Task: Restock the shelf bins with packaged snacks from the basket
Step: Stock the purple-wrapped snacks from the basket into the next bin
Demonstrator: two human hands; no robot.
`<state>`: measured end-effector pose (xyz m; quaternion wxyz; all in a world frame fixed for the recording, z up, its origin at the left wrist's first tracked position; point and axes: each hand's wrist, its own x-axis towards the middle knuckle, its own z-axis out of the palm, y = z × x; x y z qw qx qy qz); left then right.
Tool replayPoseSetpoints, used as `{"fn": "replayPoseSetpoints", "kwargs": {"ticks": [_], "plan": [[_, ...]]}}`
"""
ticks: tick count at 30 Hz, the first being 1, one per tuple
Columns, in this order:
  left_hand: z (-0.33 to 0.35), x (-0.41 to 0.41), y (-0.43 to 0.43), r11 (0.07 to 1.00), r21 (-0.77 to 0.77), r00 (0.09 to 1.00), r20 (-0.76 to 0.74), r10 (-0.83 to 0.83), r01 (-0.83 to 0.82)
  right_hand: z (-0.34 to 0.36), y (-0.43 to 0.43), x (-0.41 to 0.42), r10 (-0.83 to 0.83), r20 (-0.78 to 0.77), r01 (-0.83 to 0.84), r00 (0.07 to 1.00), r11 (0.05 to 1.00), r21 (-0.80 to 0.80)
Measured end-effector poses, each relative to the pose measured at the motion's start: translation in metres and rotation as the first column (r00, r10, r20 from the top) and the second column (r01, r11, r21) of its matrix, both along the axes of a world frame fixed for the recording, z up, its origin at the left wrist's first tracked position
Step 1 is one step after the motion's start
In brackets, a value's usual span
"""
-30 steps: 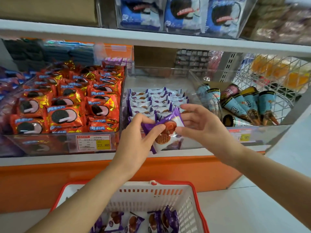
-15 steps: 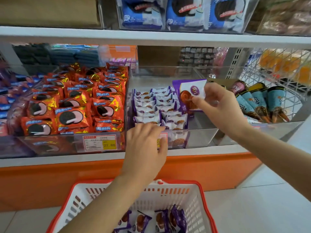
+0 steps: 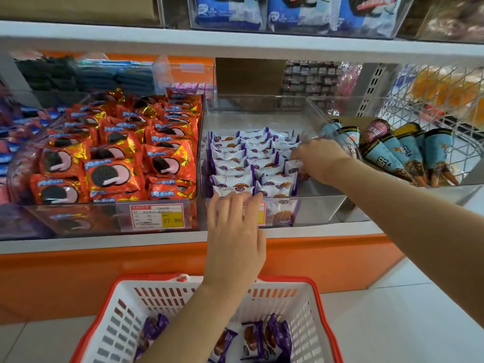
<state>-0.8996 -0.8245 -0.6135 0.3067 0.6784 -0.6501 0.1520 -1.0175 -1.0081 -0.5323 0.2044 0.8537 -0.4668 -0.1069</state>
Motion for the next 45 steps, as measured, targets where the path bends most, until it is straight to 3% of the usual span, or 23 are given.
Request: {"fn": "replayPoseSetpoints", "kwargs": {"ticks": [3,5,8,13,18,21,24,28,31,35,38,41,45], "plan": [[-0.001,-0.002,-0.001,1.000,0.004,1.000,-0.005,0.021,-0.021,-0.005,-0.012,-0.003,-0.060,0.204,0.033,0.977,0.991,0.131],[-0.003,-0.003,-0.003,0.999,-0.021,1.000,0.000,0.026,-0.026,-0.008,-0.015,-0.004,-0.073,0.250,0.021,0.966,0.979,0.204],[-0.005,-0.003,-0.004,0.998,-0.047,0.999,0.014,0.033,-0.032,-0.010,-0.013,-0.002,-0.044,0.218,0.002,0.975,0.982,0.188],[-0.005,-0.003,-0.003,0.999,-0.029,0.998,0.045,0.039,-0.037,-0.013,-0.008,0.003,-0.022,0.060,0.022,0.998,1.000,-0.002],[-0.002,-0.001,-0.002,0.999,0.023,0.997,0.067,0.025,-0.027,-0.014,-0.002,0.003,-0.074,0.056,0.076,0.996,0.997,-0.025],[-0.001,0.000,-0.001,0.999,0.040,0.995,0.094,0.023,-0.027,-0.012,0.006,0.005,-0.149,0.155,0.140,0.977,0.988,0.065],[-0.001,0.000,0.001,0.998,0.064,0.993,0.113,0.017,-0.024,-0.010,0.024,0.002,-0.185,0.381,0.138,0.906,0.980,0.146],[0.000,0.002,0.004,0.995,0.100,0.994,0.111,-0.009,-0.002,-0.019,0.068,-0.015,-0.038,0.714,-0.020,0.699,0.997,0.072],[-0.001,0.007,0.009,0.994,0.087,0.993,0.084,-0.077,0.070,-0.038,0.101,-0.033,0.143,0.745,-0.164,0.652,0.985,-0.045],[-0.023,0.026,0.034,0.980,0.031,0.980,0.033,-0.195,0.194,-0.084,0.138,-0.057,0.377,0.644,-0.313,0.665,0.924,-0.218],[-0.059,0.048,0.064,0.975,0.092,0.974,0.084,-0.208,0.200,-0.125,0.162,-0.065,0.330,0.623,-0.325,0.709,0.937,-0.127],[-0.105,0.077,0.097,0.947,0.263,0.976,0.066,-0.208,0.184,-0.164,0.172,-0.061,0.242,0.596,-0.320,0.765,0.947,0.026],[-0.157,0.109,0.133,0.811,0.558,0.976,0.012,-0.218,0.175,-0.212,0.178,-0.045,0.095,0.577,-0.305,0.811,0.910,0.280]]}}
